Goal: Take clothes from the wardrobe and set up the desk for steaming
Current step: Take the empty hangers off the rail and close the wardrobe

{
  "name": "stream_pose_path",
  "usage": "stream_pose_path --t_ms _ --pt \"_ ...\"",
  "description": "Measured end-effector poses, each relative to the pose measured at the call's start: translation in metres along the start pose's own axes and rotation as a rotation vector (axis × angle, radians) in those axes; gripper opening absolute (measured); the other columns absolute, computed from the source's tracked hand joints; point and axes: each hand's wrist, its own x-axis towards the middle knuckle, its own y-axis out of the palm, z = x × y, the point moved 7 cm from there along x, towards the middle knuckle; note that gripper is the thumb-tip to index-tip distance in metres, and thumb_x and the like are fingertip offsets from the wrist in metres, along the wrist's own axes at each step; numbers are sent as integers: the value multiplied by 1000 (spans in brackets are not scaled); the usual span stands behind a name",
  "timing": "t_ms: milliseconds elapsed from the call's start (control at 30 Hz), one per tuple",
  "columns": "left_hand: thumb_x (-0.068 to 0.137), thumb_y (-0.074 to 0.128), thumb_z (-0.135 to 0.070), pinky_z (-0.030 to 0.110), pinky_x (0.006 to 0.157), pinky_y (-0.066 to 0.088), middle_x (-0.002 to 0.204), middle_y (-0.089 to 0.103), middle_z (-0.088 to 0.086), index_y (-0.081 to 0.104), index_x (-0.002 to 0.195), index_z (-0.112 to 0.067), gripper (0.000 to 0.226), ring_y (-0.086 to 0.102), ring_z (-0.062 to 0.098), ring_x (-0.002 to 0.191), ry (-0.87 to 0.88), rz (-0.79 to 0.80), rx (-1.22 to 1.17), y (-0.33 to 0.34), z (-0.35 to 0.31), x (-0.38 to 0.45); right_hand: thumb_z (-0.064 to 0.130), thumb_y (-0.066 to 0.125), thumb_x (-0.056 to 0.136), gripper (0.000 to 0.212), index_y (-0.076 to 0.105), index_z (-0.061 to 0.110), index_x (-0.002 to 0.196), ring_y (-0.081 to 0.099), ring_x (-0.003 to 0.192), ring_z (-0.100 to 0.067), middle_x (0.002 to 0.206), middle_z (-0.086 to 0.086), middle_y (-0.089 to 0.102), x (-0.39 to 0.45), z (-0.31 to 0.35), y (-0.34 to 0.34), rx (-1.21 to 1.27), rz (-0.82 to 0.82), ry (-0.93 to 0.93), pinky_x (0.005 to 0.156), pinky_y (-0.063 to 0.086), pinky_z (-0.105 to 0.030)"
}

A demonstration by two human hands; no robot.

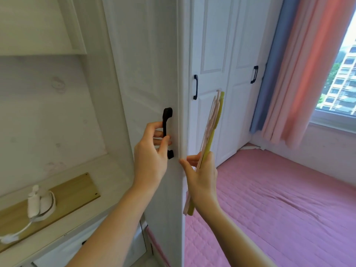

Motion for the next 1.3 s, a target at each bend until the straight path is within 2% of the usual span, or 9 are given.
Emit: stream_pose_path --t_ms 133,300,467,667,767,867,1067,1200,1300 --pt "91 63 -16 3 68 47 90 65 -9 54 107 -27 21 63 1 81 15 68 -32 30 -6 14 16 69 86 21 48 14 94 59 80 8 87 10 60 24 -16 -14 24 -55 0 66 44 -3" --pt "90 64 -16 10 68 50 85 66 -5 56 103 -24 18 64 5 78 38 89 -51 76 -8 34 19 67 88 19 50 15 97 58 82 8 90 9 60 67 -39 -32 41 -90 3 67 45 -5" --pt "90 65 -17 11 66 50 82 64 -7 54 101 -24 18 63 5 76 92 80 -11 124 -5 59 20 68 87 18 52 18 96 60 81 5 87 9 61 121 -67 -45 74 -67 35 73 48 -15" --pt "88 68 -15 16 67 53 81 64 -8 56 101 -21 18 63 8 73 87 29 0 179 6 96 26 65 89 17 55 18 99 60 83 7 92 8 62 189 -105 -43 123 -40 82 71 48 -11" --pt "87 68 -15 14 67 52 82 65 -8 57 101 -23 20 64 8 73 87 -16 11 198 14 111 31 66 88 23 58 14 102 63 84 1 93 5 65 221 -119 -37 138 19 92 76 52 -20" --pt "87 68 -14 15 66 52 82 64 -9 57 102 -22 20 65 8 73 91 -53 37 216 20 126 34 73 82 34 57 12 102 67 84 -6 92 0 67 249 -131 -28 157 41 103 73 57 -25" --pt "86 69 -16 34 68 56 92 65 -14 56 100 -21 20 64 7 75 97 17 201 238 30 166 27 73 83 28 55 14 100 65 85 -1 94 1 67 290 -144 -12 178 -18 103 74 54 -14" --pt "86 67 -14 39 75 55 111 60 -8 58 113 -20 29 62 16 90 267 125 520 240 32 194 25 72 84 25 52 18 95 65 87 1 93 7 67 313 -146 -2 167 -36 74 82 53 -22" --pt "83 67 -4 38 91 50 121 60 5 62 120 -8 37 54 26 114 556 108 785 241 37 201 25 71 85 24 50 19 95 64 89 1 92 10 66 330 -149 10 170 -28 72 85 51 -26"
